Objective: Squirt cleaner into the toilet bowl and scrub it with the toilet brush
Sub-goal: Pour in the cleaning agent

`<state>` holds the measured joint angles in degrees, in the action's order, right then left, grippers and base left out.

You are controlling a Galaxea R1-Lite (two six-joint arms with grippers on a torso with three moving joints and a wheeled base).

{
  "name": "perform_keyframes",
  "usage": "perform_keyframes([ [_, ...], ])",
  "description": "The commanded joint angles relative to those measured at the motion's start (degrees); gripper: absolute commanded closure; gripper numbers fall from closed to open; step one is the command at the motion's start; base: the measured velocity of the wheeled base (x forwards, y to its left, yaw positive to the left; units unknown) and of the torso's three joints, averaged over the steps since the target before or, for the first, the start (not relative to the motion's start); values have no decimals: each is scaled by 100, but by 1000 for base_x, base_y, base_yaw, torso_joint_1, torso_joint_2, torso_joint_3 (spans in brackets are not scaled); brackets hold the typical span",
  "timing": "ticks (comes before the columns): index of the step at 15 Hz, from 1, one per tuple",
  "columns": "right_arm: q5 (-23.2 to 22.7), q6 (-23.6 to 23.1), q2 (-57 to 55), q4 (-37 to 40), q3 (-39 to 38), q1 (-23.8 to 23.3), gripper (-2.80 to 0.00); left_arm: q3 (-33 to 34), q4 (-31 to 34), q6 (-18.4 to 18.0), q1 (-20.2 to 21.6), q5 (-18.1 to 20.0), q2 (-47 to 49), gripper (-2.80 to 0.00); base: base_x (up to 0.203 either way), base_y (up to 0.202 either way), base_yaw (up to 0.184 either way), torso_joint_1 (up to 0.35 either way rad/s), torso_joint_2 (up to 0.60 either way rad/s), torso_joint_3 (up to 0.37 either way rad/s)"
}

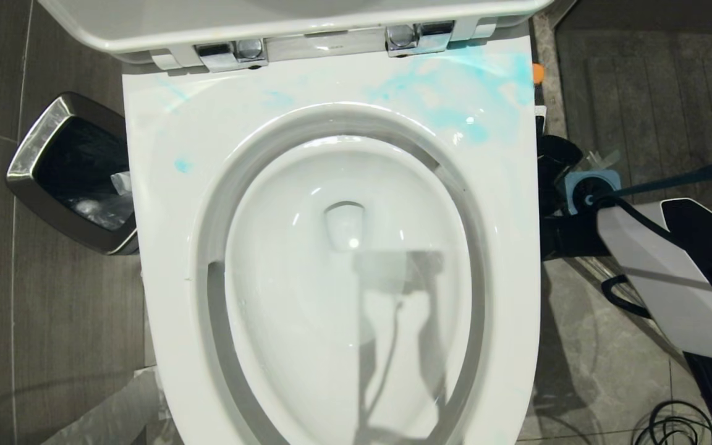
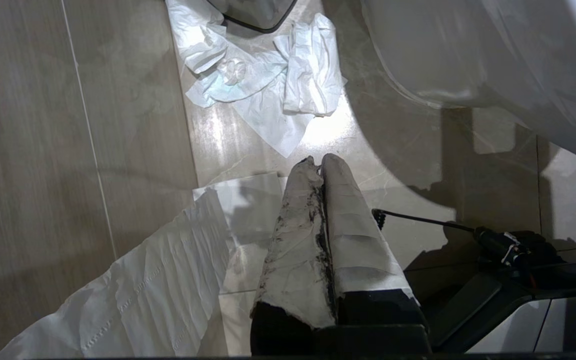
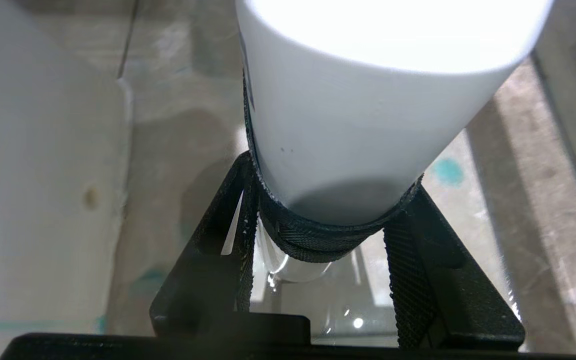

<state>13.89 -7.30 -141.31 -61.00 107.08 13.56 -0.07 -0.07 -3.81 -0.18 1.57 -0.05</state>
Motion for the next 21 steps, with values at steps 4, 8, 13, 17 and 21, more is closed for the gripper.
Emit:
perform_keyframes([
  [4, 35, -8, 397, -26, -632, 24, 0, 7, -1, 2, 1, 1, 5, 0, 0, 0, 0, 0, 0, 0],
  [8, 33, -8, 628, -82, -1146, 53, 0, -1, -1, -5, 1, 1, 5, 0, 0, 0, 0, 0, 0, 0],
  [13, 67, -16, 824, -362, -1970, 224, 0, -1, -1, -5, 1, 1, 5, 0, 0, 0, 0, 0, 0, 0],
  [17, 308, -17, 825, -413, -2218, 270, -280, -1, -1, -5, 1, 1, 5, 0, 0, 0, 0, 0, 0, 0],
  [21, 308, -56, 896, -438, -2455, 250, -280, -1, -1, -3, 1, 1, 5, 0, 0, 0, 0, 0, 0, 0],
])
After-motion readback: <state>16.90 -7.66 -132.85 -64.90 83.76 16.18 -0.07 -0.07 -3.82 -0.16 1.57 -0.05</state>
